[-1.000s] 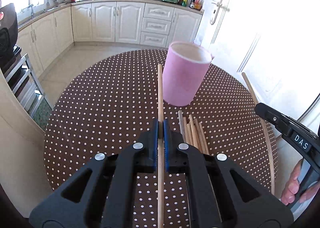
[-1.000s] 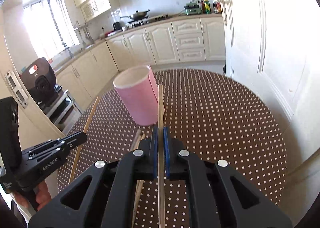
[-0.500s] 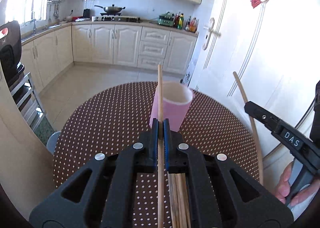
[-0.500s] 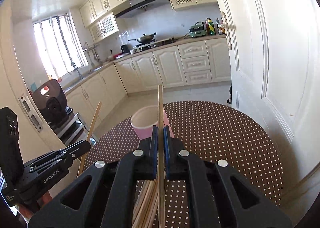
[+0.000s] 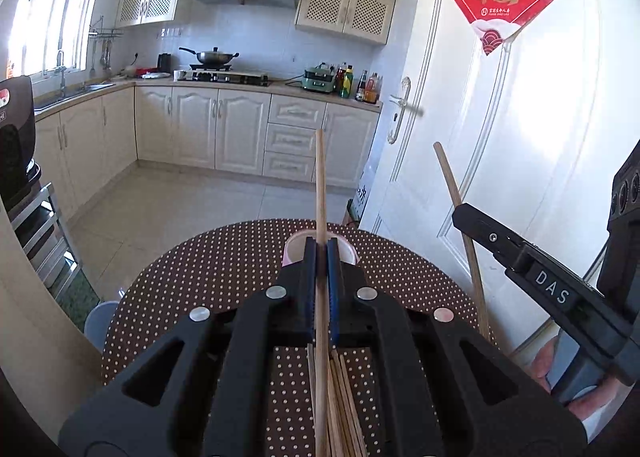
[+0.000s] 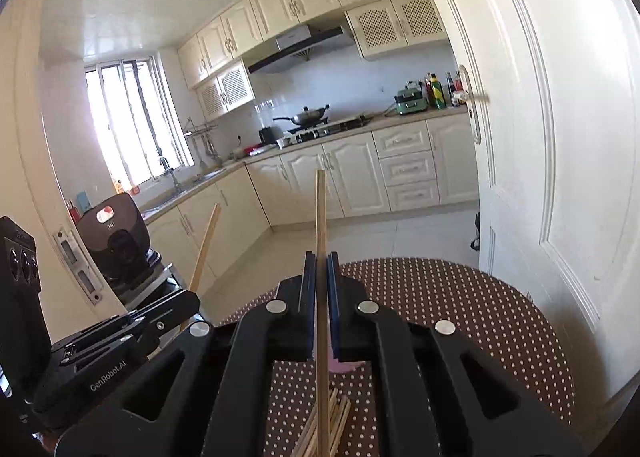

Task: Organize utensils
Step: 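Carry the chopstick with the left gripper up over the pink cup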

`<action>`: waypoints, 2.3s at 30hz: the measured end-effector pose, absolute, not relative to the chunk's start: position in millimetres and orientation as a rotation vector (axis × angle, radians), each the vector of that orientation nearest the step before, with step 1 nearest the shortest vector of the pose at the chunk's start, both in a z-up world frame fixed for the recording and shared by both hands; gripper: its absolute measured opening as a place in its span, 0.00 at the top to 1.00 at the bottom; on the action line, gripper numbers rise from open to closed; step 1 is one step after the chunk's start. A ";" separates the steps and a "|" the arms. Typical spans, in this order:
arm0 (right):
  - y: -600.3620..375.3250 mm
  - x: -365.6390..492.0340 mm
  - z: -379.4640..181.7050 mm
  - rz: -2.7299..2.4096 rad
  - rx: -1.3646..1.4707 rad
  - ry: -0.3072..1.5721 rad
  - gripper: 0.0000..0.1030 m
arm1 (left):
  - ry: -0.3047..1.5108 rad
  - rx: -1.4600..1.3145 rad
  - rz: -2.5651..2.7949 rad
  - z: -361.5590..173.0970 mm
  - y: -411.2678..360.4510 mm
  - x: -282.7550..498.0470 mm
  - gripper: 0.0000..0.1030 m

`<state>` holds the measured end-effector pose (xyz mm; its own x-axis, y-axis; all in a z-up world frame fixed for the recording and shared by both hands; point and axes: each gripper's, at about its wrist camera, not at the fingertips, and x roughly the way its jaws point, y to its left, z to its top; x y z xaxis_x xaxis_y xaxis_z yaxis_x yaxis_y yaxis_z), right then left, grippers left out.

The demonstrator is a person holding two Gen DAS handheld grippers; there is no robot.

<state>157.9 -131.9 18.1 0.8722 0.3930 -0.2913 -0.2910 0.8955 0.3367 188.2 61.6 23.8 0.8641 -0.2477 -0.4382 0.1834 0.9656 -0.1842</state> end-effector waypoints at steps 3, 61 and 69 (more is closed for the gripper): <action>-131.8 162.0 23.3 0.373 0.296 0.334 0.96 | 0.458 -0.143 -0.231 31.5 57.7 193.7 0.95; -121.4 296.5 22.5 0.527 0.389 -0.050 0.96 | 0.284 -0.303 -0.244 29.0 58.7 337.1 0.95; -118.0 297.0 18.2 0.525 0.375 -0.069 0.96 | 0.293 -0.305 -0.245 18.2 60.7 338.7 0.95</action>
